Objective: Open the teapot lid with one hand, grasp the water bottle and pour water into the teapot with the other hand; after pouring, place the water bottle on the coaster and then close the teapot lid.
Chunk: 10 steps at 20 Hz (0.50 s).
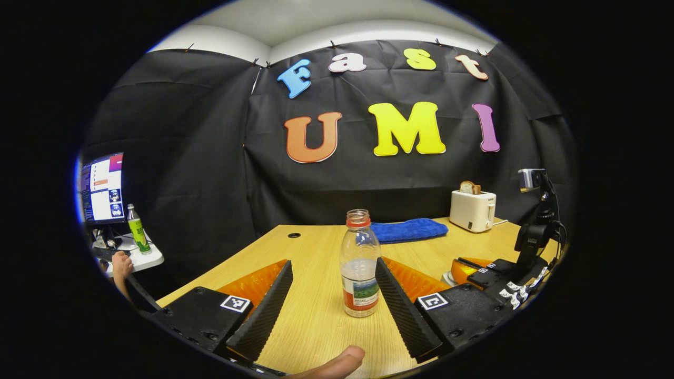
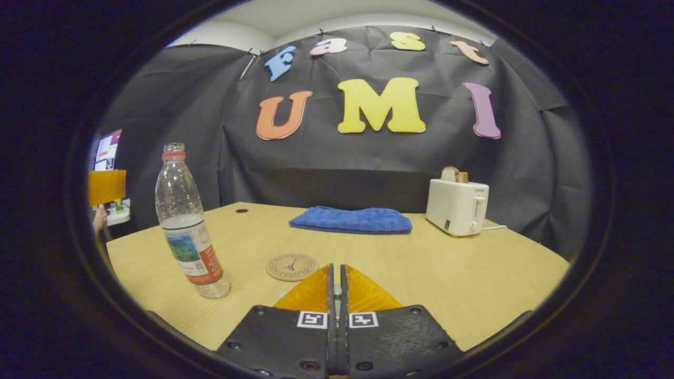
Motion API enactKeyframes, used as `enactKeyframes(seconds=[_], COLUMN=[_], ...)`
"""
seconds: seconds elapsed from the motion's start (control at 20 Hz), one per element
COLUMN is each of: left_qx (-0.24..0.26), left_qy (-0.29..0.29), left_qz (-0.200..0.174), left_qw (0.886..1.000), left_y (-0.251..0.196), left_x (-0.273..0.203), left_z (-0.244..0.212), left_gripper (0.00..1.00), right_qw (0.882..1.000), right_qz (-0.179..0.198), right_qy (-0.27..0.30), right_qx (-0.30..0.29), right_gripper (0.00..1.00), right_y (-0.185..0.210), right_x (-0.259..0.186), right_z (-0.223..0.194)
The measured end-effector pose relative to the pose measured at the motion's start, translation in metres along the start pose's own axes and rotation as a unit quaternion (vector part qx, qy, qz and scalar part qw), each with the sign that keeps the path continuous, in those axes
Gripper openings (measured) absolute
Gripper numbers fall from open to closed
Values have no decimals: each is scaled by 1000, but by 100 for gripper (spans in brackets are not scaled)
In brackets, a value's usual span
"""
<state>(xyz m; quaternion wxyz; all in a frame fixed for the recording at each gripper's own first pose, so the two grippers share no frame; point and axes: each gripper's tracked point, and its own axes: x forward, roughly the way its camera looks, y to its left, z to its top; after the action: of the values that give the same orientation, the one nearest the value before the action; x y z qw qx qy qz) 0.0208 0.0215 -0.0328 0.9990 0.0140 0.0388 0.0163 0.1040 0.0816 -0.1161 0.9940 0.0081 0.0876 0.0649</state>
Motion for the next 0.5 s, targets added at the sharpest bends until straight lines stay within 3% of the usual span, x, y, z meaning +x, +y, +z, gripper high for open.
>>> enactKeyframes(seconds=[0.2,0.5], left_qx=[-12,-23], left_qy=[4,14], left_qz=[-37,-57], left_qw=[999,998], left_y=[-20,-24], left_x=[4,20], left_z=[-7,-28], left_gripper=[99,99], right_qw=[1000,999], right_qz=[1,-6], right_qy=[-29,-51], right_qx=[-2,4], right_gripper=[0,0], right_y=[-7,-30], right_x=[-10,-46], right_z=[23,56])
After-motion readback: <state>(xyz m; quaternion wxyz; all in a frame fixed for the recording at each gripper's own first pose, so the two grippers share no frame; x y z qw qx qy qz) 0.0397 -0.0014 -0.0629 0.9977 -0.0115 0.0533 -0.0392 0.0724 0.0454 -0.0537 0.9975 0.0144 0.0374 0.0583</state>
